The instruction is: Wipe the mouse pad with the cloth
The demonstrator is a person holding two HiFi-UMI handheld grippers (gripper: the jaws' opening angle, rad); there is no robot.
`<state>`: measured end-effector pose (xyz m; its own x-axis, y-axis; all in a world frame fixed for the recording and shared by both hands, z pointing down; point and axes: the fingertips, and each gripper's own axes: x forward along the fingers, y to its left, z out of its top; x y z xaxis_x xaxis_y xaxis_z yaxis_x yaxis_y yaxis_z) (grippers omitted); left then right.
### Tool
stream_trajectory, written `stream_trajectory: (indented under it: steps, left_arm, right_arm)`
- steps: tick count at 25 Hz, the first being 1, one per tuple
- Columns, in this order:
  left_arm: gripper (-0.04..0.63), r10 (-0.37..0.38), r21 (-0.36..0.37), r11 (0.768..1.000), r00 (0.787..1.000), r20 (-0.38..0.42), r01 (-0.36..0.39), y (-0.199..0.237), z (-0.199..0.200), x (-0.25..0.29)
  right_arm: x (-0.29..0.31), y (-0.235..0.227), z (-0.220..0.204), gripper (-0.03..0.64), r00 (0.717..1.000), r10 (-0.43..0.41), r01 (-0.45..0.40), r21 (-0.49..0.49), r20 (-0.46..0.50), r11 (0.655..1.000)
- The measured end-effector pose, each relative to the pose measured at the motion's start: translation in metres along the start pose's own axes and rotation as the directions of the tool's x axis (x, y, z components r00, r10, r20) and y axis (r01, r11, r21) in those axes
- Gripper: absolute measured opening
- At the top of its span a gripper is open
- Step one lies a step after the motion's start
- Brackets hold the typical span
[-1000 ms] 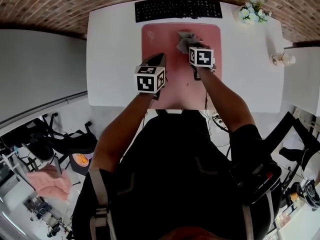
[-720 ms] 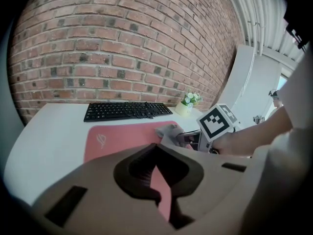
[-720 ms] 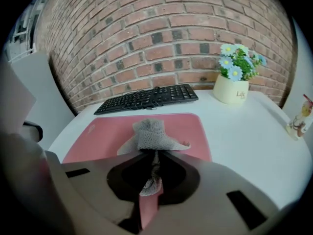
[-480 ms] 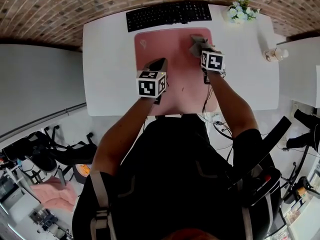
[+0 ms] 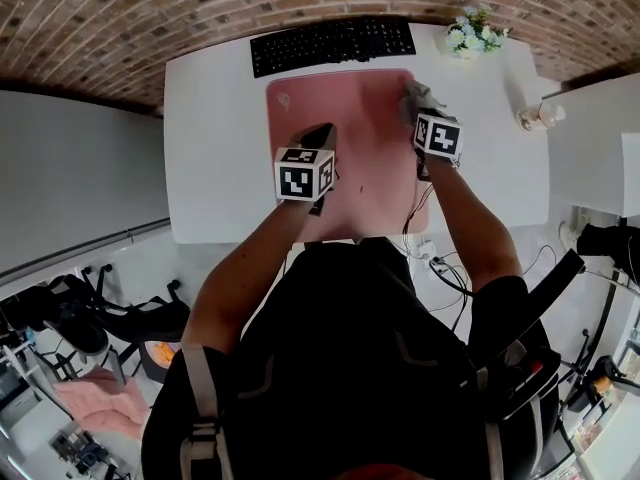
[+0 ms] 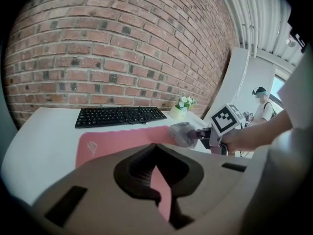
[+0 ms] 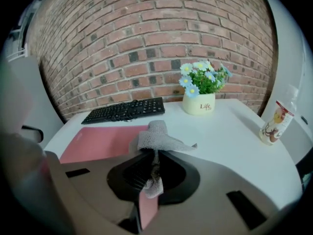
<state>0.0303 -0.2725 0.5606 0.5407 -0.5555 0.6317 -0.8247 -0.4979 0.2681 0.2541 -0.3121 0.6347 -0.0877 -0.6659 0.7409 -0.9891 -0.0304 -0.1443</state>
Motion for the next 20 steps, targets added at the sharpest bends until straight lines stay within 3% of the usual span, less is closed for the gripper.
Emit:
stream_trajectory:
  steps: [6, 12, 20]
  left_arm:
    - [0.003, 0.044, -0.028, 0.999, 0.998, 0.035, -0.043, 0.018, 0.005, -0.015]
    - [0.003, 0.147, -0.085, 0.986, 0.988, 0.057, -0.142, 0.060, 0.003, -0.044]
    - [0.003, 0.279, -0.162, 0.949, 0.960, 0.032, -0.270, 0.124, -0.018, -0.082]
  right_arm:
    - [-0.019, 0.080, 0.036, 0.033, 0.985, 0.163, -0.158, -0.073, 0.061, 0.985]
    - [-0.007, 0.185, 0.048, 0.034, 0.928, 0.371, -0.358, -0.173, 0.048, 0.918]
    - [0.026, 0.291, 0.034, 0.032, 0.881, 0.470, -0.469, -0.256, -0.061, 0.845]
